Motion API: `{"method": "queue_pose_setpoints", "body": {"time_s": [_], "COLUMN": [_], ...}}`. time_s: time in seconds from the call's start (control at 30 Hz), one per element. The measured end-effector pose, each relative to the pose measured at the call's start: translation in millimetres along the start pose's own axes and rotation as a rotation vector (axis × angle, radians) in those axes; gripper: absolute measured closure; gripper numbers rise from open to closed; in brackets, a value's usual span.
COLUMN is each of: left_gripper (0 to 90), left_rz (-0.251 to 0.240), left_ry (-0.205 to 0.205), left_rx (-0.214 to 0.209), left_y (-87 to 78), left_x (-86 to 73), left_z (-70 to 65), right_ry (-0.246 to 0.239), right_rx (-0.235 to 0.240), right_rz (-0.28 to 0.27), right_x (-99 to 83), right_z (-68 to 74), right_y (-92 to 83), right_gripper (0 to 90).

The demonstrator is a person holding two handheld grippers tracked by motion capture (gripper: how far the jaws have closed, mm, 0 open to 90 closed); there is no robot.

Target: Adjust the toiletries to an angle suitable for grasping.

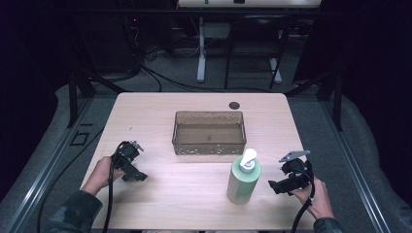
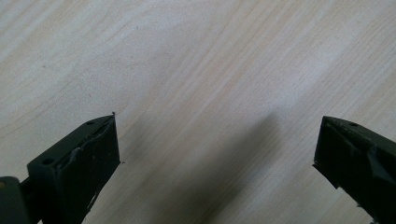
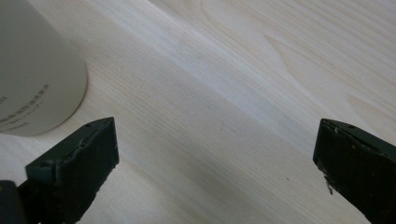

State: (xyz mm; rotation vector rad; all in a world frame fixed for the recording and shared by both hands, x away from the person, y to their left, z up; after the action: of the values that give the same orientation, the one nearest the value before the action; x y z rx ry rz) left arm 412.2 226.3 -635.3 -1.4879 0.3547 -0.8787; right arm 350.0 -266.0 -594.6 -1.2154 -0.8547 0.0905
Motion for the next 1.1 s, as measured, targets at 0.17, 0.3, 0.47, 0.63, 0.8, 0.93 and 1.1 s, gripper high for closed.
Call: {"method": "queue_pose_setpoints", "body": {"time_s": [0.17, 0.3, 0.47, 0.63, 0.8, 0.93, 1.1], "left_gripper": [0.0, 0.1, 0.1, 0.1, 0.1, 0.0, 0.1], "left_rz": [0.004, 0.005, 0.003, 0.001, 0.004, 0.003, 0.003], "left_ry": [0.0, 0.003, 0.0, 0.001, -0.002, -0.002, 0.003], "left_rx": [0.003, 0.002, 0.002, 0.0, -0.004, -0.003, -0.001], "left_y": [-0.2, 0.4, -0.2, 0.2, 1.0, 0.9, 0.6], "left_x": [-0.7, -0.2, -0.4, 0.2, 0.0, 0.0, 0.2], "left_z": [1.0, 0.1, 0.5, -0.5, -0.3, -0.3, -0.7], "right_ry": [-0.033, -0.051, -0.072, -0.094, -0.089, -0.101, -0.115], "right_rx": [-0.006, 0.002, 0.018, 0.049, 0.101, 0.146, 0.175], "right_rz": [-0.02, -0.022, -0.035, -0.06, -0.079, -0.107, -0.119], "right_x": [2.9, 2.8, 4.8, 7.2, 10.2, 16.4, 17.6], "right_z": [5.9, 10.6, 18.1, 30.5, 41.2, 54.0, 63.6], "right_y": [-3.6, -3.9, -4.6, -6.6, -4.9, -5.6, -8.2], "right_gripper": [0.0, 0.0, 0.0, 0.0, 0.0, 0.0, 0.0]}}
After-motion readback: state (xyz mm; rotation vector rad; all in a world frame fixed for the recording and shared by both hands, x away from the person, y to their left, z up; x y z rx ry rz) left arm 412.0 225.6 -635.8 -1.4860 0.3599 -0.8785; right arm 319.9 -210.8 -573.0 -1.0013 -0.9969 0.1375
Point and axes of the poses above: each handheld gripper's, and its own axes: y roughly forward along the jaws, x roughly out of its top, z roughly to its left, the point moved 9 cm from there along y, roughly forward along the jaws, and after that the axes turned 11 degrees about x, right-handed, at the moved point
